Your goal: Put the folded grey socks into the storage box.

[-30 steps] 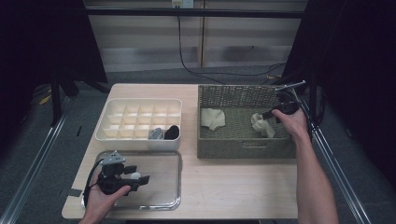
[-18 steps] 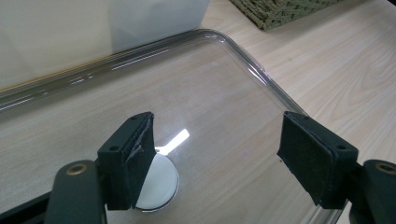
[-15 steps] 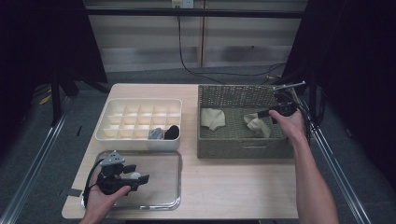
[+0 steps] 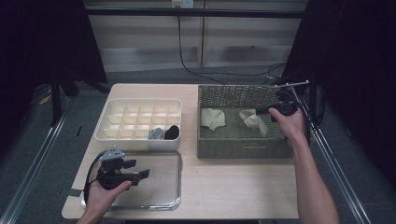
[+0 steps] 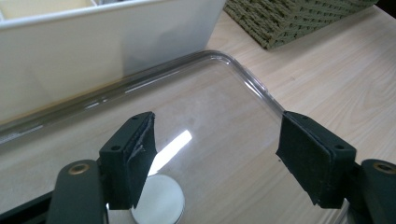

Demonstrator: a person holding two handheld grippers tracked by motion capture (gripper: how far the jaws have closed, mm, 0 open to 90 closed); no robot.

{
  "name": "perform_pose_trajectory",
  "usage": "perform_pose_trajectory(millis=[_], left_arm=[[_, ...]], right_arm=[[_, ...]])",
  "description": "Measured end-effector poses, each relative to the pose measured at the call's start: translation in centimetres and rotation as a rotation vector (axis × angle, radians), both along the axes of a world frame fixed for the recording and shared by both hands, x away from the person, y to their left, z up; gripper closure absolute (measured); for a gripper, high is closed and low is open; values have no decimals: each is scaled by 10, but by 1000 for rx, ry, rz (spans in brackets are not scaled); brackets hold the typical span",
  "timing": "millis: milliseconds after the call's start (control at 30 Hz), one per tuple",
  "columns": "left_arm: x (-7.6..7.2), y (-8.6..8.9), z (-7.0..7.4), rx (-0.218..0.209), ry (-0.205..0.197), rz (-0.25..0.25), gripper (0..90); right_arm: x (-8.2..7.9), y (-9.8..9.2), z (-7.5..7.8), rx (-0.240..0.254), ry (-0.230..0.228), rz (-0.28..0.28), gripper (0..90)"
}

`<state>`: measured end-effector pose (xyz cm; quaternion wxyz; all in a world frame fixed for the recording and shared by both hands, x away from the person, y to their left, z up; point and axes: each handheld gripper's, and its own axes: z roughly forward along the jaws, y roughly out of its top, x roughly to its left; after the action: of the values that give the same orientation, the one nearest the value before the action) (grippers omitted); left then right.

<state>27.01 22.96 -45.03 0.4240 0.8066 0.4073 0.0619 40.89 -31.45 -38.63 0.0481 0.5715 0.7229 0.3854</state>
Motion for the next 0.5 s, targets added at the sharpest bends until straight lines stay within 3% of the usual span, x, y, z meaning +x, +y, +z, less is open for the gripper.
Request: perform_pose_trajectory(millis=[100, 233, 367, 500], left_arm=[[7, -10, 4, 13, -13, -17, 292], [14, -23, 7, -12, -15, -38, 299], [14, -29, 3, -36, -1, -53, 297], [11, -34, -2, -33, 17, -76, 291]], right_arm=[[-2, 1, 2, 3, -9, 8, 889], [-5, 3, 2, 4, -20, 9, 888], [-9, 2, 2, 16, -28, 7, 889], [-13, 2, 2, 32, -41, 7, 889]])
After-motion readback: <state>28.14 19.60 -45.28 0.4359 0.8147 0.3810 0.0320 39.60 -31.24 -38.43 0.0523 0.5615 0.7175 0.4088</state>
